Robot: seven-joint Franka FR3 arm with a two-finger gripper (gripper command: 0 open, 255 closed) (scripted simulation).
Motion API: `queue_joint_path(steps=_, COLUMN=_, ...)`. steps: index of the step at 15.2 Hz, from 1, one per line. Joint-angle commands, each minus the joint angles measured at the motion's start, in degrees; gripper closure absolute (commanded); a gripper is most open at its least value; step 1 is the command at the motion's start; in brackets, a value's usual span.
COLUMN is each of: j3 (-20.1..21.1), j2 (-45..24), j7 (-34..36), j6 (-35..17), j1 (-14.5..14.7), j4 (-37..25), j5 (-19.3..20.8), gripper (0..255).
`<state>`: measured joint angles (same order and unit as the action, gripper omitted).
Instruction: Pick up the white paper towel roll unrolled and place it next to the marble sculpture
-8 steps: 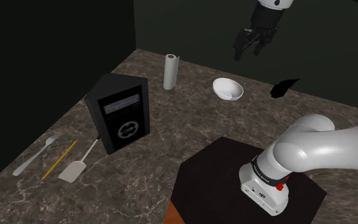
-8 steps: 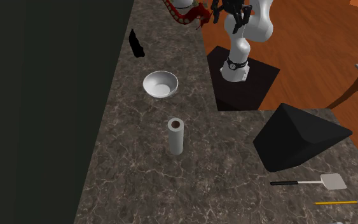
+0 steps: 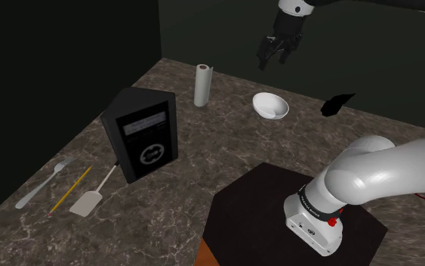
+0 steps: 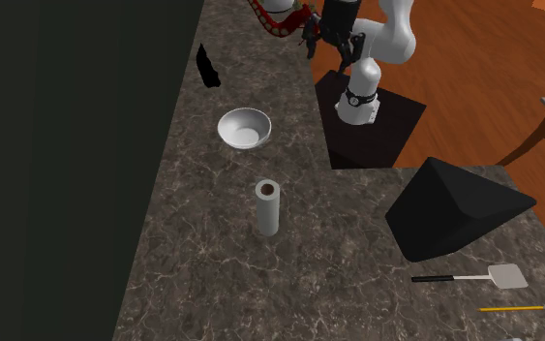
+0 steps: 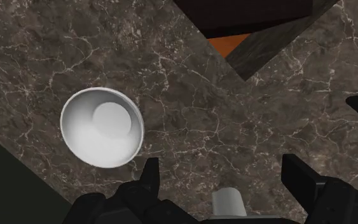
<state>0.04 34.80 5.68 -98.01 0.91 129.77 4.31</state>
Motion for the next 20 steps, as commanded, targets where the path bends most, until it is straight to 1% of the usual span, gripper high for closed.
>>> queue_joint_path(steps=1, j3=-0.4, j2=-4.2, j7=-1.2, j6=-2.8, j1=0.3, j4=-1.5, j5=0.1, gripper=0)
queue_joint_path(steps=6, j3=-1.1, j2=-14.7, j7=-4.3, j6=-8.5, j1=1.0, j4=-6.5, j5=0.0, gripper=0)
queue_joint_path(steps=11, j3=-1.4, j2=-25.4, j7=-7.4, j6=-12.5, j1=1.6, j4=-13.4, j5=-0.4, gripper=0)
queue_joint_path(steps=16, j3=-1.3, j2=-36.3, j7=-10.4, j6=-14.8, j1=2.0, j4=-22.1, j5=-1.0, gripper=0)
queue_joint_path(steps=20, j3=-0.9, j2=-45.3, j7=-12.7, j6=-15.3, j1=2.2, j4=-30.6, j5=-1.3, gripper=0)
